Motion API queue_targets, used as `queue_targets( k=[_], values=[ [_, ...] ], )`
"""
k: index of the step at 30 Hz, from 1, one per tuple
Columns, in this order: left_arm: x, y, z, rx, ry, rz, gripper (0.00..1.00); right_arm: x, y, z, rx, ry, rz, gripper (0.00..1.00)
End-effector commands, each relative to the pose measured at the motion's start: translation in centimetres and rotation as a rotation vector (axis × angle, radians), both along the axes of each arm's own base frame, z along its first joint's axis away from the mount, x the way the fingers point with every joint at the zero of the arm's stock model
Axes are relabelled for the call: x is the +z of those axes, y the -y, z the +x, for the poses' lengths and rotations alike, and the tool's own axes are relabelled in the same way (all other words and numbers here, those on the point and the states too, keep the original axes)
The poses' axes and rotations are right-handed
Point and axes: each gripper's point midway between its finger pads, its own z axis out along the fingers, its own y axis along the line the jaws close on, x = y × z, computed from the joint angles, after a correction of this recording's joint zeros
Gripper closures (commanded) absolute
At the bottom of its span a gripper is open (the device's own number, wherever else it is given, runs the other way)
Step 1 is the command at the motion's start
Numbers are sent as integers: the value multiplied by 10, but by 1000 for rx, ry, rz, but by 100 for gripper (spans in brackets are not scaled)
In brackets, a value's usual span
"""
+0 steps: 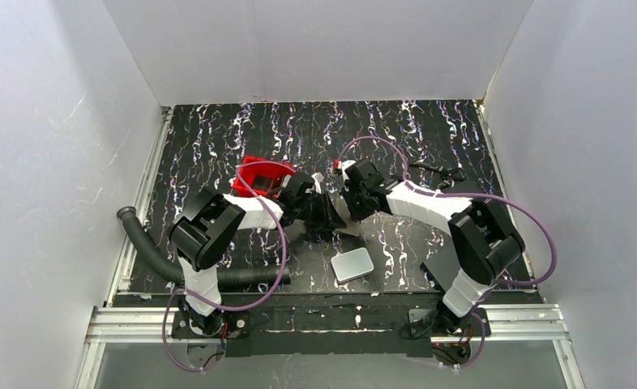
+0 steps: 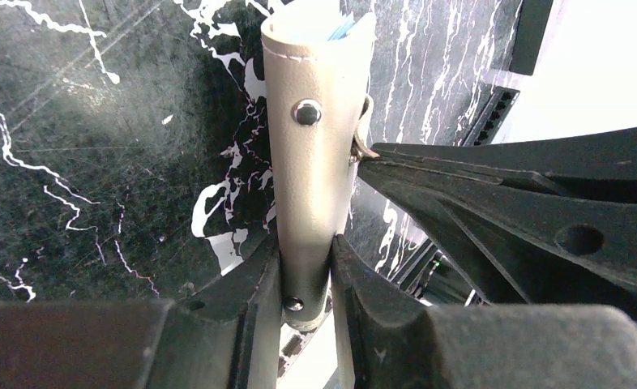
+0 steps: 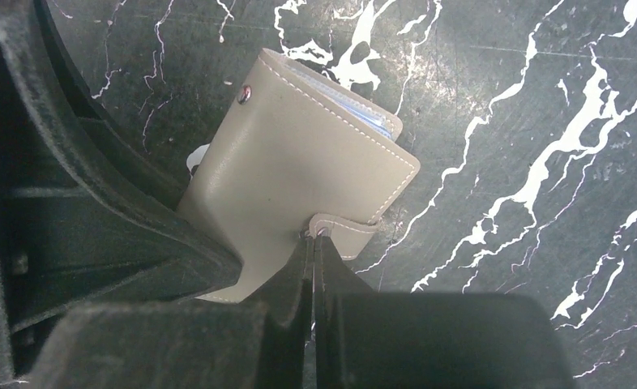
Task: Put the credit cards into the card holder
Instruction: Close the card holder at the center of the board.
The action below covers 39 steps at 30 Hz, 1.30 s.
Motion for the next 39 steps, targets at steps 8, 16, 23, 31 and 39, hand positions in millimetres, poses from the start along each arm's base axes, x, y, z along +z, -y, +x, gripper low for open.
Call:
queue_targets(
  k=[8, 16, 23, 31, 39],
  values=[
    [-24, -2, -32, -112, -44, 46, 100, -46, -49, -17, 2, -328, 192, 99],
    [-24, 1, -34, -128, -51, 33, 100, -52, -51, -12, -58, -385, 224, 99],
    [-23, 7, -33, -155, -52, 15, 100, -54, -47, -22, 59, -349, 133, 99],
    [-22, 13, -32, -198, -53, -10, 100, -69, -50, -37, 185, -285, 16, 99],
    [-21, 17, -34, -253, -70, -45, 100, -94, -52, -45, 131, -255, -62, 98]
  ],
)
